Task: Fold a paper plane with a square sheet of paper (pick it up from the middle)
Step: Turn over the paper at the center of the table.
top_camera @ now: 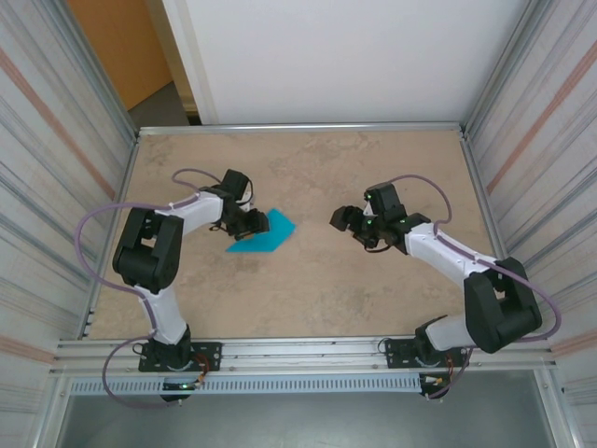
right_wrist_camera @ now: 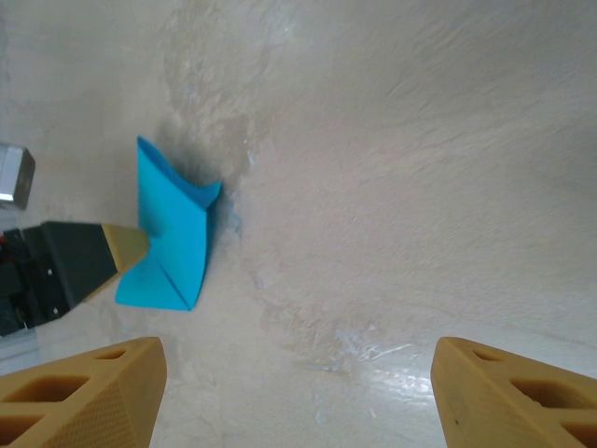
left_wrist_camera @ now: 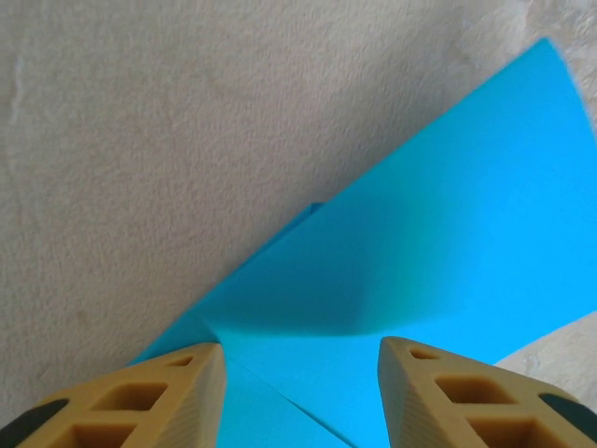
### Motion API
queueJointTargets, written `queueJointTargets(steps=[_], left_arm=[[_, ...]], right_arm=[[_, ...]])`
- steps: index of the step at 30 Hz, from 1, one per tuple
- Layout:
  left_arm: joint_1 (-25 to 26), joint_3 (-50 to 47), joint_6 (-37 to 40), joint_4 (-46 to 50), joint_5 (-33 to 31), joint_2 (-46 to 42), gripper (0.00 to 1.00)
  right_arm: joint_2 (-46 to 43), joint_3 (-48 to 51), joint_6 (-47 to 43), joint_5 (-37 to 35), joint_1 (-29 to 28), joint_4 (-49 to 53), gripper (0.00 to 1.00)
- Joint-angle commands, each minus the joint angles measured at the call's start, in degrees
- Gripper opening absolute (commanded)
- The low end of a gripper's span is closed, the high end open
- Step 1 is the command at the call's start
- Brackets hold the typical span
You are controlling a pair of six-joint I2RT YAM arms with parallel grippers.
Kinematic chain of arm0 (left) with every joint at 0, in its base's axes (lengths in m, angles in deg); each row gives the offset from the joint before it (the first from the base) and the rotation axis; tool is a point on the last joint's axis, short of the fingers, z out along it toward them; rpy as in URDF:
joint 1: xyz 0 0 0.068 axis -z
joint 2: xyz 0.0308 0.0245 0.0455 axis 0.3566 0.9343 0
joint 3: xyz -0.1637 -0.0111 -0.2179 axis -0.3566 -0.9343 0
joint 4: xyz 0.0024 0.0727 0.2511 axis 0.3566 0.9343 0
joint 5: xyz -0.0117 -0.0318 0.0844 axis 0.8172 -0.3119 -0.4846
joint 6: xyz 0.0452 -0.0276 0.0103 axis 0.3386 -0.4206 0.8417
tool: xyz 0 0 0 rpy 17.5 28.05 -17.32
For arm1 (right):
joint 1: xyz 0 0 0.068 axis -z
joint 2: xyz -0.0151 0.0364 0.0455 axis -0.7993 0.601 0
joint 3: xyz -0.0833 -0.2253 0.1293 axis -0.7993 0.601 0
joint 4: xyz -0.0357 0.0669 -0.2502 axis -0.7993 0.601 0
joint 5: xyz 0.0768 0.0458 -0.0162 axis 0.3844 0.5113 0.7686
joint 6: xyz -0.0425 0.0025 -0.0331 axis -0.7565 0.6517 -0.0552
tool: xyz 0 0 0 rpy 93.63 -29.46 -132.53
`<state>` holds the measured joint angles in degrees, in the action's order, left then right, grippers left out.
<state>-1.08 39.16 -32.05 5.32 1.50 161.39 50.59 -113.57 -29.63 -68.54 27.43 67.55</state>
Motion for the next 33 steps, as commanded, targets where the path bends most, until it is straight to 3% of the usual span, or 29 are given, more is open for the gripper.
queueJointTargets(steps=[1,7,16,21,25,33], left_arm=[[-0.43,0.76,-3.01,-1.19,2.51,1.77,0.46],[1.84,-3.66,-15.79,-5.76,9.50,2.71,0.41],[8.66,-10.12,-33.76,-15.88,10.37,-0.46,0.33],[8.93,-11.93,-36.40,-15.10,7.70,-0.83,0.25],[8.77,-13.06,-37.69,-15.42,7.23,-1.42,0.25],[7.15,-15.04,-39.76,-19.23,10.72,-0.99,0.23]], right_arm=[[2.17,-1.86,4.00,0.54,-2.37,-2.33,0.74],[6.45,-2.30,10.12,-0.51,-7.40,-4.91,0.73],[11.84,-3.18,15.66,-2.16,-12.07,-5.57,0.65],[14.21,-3.38,19.92,-3.95,-13.49,-6.26,0.54],[15.90,-4.07,21.13,-3.99,-14.43,-7.25,0.46],[18.22,-3.44,22.56,-2.45,-14.75,-9.23,0.43]])
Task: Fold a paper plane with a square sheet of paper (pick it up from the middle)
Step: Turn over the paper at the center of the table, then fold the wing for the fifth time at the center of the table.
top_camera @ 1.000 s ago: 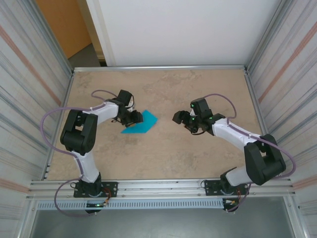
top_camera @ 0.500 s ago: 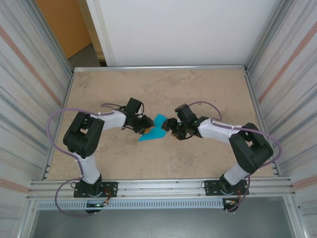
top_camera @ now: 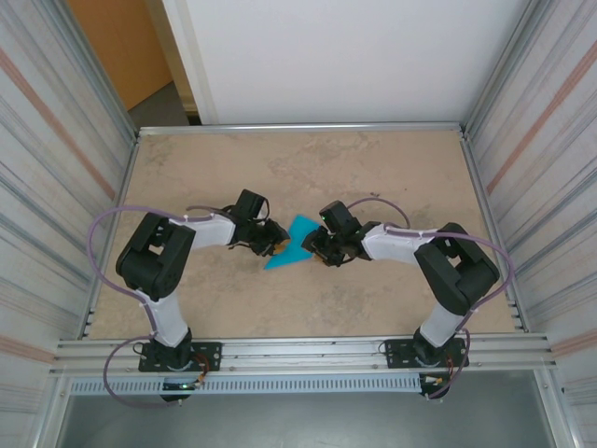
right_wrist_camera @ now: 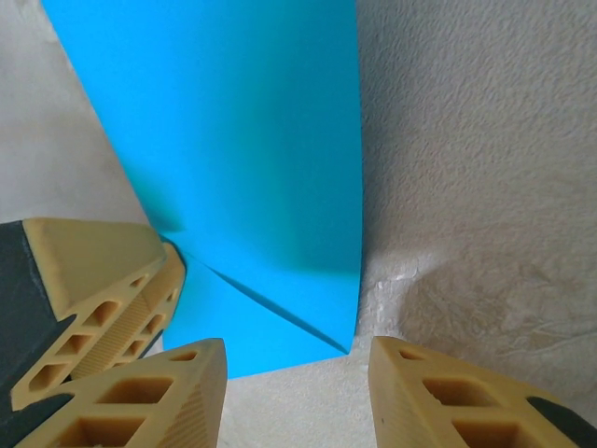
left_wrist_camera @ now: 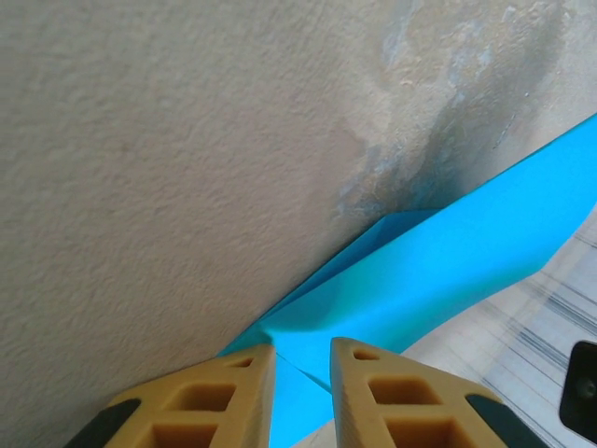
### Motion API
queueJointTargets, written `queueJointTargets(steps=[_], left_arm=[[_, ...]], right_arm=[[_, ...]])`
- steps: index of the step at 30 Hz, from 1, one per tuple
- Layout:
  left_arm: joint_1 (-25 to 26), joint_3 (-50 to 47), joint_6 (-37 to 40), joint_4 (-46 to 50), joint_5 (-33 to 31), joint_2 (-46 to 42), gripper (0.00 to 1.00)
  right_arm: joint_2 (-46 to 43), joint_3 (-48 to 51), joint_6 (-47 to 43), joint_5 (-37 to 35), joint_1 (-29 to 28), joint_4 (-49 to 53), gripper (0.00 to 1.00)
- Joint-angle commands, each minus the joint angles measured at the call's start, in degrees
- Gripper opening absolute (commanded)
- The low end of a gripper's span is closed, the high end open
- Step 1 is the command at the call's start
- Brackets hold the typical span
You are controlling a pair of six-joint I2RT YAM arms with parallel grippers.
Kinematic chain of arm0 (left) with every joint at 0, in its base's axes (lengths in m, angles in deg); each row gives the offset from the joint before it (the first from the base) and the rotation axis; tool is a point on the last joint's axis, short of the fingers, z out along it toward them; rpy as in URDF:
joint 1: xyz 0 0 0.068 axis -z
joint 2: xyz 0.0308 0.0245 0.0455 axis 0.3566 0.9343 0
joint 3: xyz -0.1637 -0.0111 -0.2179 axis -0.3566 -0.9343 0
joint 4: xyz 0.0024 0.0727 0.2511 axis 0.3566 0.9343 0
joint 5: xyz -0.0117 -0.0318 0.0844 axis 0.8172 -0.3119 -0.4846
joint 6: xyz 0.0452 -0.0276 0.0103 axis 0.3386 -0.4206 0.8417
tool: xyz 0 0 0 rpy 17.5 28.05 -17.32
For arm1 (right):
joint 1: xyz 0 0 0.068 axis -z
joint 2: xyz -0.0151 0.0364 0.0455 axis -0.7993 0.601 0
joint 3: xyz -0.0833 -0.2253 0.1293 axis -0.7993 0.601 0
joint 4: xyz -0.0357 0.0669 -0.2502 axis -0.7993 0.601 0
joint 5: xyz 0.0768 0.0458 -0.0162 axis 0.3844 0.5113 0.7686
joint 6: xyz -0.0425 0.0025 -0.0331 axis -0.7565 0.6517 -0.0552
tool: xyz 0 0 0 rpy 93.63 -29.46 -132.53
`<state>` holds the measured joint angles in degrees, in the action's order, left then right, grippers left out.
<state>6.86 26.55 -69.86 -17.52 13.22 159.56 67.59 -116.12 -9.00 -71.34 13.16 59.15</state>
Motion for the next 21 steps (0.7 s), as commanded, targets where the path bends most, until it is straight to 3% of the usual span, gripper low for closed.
queueJointTargets(steps=[1,8,21], left_arm=[[-0.90,-2.57,-2.10,3.22,-0.65,1.06,0.23],[-1.13,-2.79,-1.98,2.71,0.08,1.27,0.23],[-1.60,-3.05,-1.94,2.00,0.96,1.25,0.23]], right_arm=[[1.50,-0.76,2.04,0.72,-0.53,-1.49,0.43],[3.75,-1.36,1.95,2.89,-0.60,-3.92,0.36],[1.64,2.33,2.88,2.94,-0.54,-11.11,0.33]])
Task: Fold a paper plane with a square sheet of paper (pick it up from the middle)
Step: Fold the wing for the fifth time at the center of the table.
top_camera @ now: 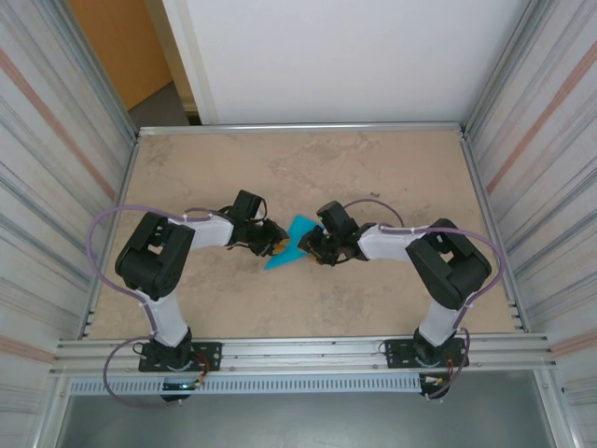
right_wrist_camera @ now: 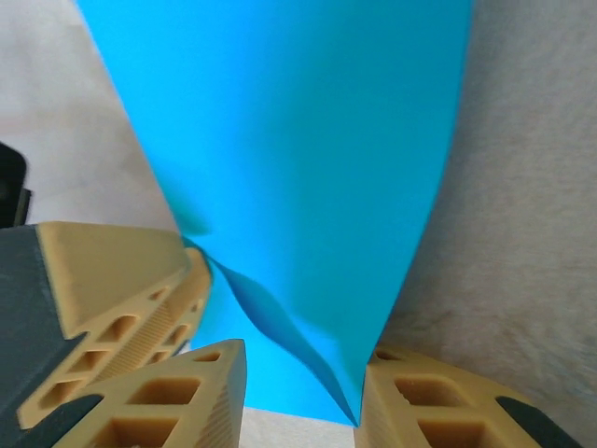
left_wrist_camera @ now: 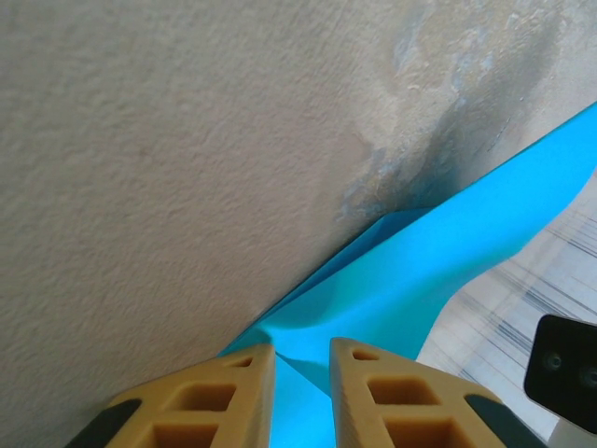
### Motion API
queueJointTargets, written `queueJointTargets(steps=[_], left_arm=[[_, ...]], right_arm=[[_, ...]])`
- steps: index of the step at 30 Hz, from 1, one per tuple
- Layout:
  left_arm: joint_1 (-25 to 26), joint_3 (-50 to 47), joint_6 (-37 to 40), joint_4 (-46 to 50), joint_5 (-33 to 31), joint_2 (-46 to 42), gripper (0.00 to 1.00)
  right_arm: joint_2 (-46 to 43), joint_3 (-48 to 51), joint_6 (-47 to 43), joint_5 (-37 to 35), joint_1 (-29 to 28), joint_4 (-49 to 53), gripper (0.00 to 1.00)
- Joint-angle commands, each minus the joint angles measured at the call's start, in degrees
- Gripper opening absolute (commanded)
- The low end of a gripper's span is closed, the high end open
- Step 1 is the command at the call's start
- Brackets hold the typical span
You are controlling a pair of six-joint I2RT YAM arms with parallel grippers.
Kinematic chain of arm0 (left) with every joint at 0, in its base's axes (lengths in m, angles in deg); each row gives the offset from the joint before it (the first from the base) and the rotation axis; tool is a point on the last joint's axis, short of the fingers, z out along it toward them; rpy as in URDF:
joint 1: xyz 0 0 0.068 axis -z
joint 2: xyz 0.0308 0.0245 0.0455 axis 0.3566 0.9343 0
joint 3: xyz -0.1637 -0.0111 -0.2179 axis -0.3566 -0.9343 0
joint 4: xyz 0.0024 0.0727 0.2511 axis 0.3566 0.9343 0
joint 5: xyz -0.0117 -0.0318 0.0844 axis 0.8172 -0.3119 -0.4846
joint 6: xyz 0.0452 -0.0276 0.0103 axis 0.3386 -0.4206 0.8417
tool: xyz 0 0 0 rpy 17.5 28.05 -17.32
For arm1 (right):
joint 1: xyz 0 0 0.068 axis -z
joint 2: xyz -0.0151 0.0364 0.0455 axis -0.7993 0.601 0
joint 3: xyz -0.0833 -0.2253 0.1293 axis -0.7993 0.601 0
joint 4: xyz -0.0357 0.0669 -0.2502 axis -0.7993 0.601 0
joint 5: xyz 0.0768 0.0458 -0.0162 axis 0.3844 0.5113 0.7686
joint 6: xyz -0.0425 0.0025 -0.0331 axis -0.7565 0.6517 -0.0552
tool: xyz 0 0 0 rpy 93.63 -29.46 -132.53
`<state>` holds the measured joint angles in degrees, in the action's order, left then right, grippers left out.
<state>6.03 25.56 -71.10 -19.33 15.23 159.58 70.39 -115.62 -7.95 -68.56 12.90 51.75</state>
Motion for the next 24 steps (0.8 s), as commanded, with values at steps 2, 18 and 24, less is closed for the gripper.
queueJointTargets(steps=[2,18,24], left_arm=[[-0.81,-2.15,-0.71,3.67,-0.99,1.17,0.23],[-0.81,-2.03,0.69,-0.69,1.37,-3.66,0.36],[-0.75,-3.55,13.20,0.15,-0.51,-11.81,0.41]], right_arm=[[-1.85,2.82,1.93,-0.58,-0.34,-4.79,0.32],[-3.27,3.54,2.56,-2.09,0.13,-5.57,0.06],[-6.73,2.18,0.78,-2.66,1.60,-0.63,0.00]])
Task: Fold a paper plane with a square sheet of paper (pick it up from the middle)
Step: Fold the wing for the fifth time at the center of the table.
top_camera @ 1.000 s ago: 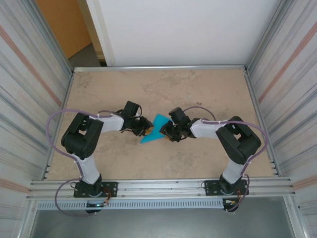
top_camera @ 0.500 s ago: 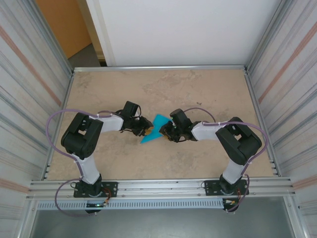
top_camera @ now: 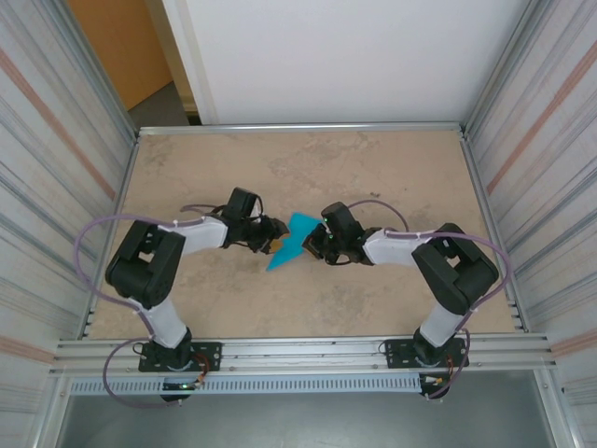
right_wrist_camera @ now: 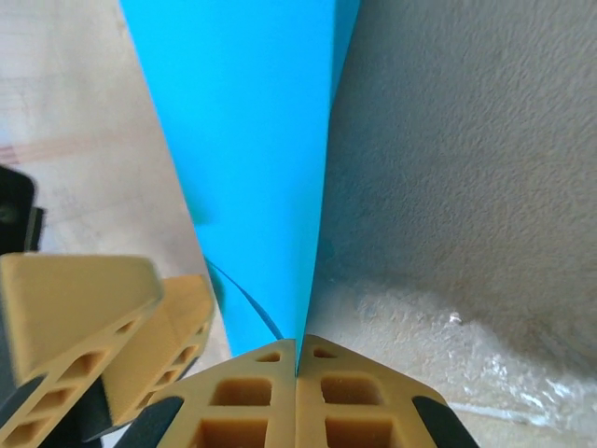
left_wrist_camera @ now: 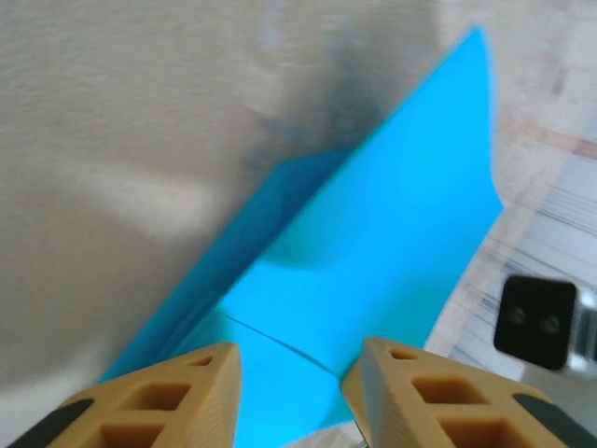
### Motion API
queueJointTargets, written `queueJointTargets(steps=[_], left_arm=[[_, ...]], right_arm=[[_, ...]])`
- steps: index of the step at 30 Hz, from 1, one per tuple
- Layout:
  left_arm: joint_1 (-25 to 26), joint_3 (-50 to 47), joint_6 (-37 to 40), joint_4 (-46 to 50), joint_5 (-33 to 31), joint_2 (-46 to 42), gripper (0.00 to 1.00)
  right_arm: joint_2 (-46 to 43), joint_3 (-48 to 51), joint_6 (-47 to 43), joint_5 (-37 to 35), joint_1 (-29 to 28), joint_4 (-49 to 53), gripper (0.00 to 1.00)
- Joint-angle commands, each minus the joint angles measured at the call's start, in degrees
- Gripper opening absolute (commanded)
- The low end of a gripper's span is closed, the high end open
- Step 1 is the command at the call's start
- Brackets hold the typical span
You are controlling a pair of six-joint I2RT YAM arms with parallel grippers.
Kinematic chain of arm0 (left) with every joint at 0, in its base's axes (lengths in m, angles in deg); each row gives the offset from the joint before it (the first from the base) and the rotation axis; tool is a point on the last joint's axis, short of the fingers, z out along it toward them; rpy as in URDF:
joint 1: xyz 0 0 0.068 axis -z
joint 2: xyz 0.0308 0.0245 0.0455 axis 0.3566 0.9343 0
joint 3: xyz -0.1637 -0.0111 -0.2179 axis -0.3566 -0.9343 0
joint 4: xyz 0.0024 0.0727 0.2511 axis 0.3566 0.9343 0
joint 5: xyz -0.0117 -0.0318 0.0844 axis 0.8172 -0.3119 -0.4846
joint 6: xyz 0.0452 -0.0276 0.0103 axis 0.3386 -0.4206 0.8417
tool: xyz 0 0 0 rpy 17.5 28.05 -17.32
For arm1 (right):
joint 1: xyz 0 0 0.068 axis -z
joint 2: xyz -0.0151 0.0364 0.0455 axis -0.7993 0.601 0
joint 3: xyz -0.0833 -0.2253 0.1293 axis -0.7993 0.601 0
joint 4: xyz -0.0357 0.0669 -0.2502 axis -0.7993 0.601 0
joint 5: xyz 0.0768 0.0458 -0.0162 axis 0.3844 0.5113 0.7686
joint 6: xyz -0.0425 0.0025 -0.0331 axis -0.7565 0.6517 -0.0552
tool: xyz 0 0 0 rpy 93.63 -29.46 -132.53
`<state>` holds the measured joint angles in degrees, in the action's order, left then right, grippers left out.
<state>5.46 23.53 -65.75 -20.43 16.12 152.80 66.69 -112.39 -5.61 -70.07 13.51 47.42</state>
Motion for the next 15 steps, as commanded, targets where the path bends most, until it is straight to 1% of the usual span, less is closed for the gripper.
queueJointTargets(steps=[1,4,6,9,11,15], left_arm=[[-0.20,-2.68,10.64,0.98,-2.12,-6.84,0.43],[0.05,-4.87,19.28,1.63,-4.70,-10.93,0.49],[0.94,-5.54,24.51,2.94,-7.90,-12.77,0.53],[3.97,-5.98,31.52,3.93,-14.63,-14.41,0.61],[6.45,-6.10,36.06,2.90,-17.80,-14.63,0.66],[10.75,-5.59,43.34,0.25,-22.33,-13.51,0.69]], right_arm=[[-3.55,-1.37,-1.70,-1.05,1.30,4.75,0.00],[-3.92,-2.10,-1.52,0.83,2.39,6.77,0.00],[-4.09,-2.49,-0.99,1.79,2.89,7.78,0.00],[-4.15,-3.94,-0.67,2.77,3.60,10.44,0.00],[-4.05,-5.11,-0.40,3.45,4.17,12.00,0.00],[-3.27,-6.54,1.09,5.63,5.42,13.54,0.00]])
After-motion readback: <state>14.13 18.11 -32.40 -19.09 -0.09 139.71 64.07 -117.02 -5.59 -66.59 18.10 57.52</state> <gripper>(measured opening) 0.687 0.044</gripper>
